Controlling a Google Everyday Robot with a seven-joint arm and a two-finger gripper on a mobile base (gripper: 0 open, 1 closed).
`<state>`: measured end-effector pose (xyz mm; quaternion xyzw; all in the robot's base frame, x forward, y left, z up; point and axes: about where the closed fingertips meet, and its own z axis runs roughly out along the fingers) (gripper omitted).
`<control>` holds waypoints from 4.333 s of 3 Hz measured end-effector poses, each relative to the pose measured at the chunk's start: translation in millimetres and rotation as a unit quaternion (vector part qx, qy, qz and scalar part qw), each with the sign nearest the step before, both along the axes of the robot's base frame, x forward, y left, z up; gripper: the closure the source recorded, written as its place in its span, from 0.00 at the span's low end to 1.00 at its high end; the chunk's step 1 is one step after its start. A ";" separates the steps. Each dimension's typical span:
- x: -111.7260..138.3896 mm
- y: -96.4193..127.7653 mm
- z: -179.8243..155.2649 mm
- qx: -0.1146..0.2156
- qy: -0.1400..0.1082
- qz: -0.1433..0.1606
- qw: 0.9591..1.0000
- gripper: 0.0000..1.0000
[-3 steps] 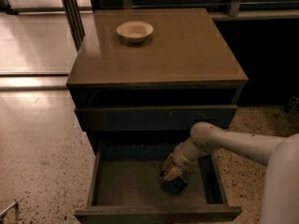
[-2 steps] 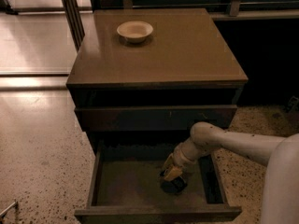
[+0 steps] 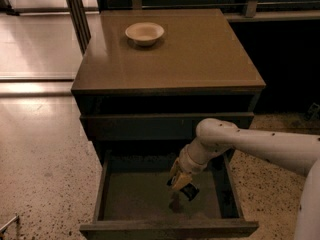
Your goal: Pick rxbar chocolate from middle drawer and place on counter
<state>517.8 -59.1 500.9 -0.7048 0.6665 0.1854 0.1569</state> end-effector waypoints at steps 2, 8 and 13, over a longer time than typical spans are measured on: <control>-1.8 31.9 158.1 -0.033 -0.064 0.030 0.997 1.00; 107.1 64.5 384.4 0.012 -0.294 0.010 0.956 1.00; 214.0 58.9 378.1 0.053 -0.318 -0.053 0.945 0.82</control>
Offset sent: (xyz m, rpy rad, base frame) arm 0.0117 0.0454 0.2896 -0.1087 -0.2712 0.0648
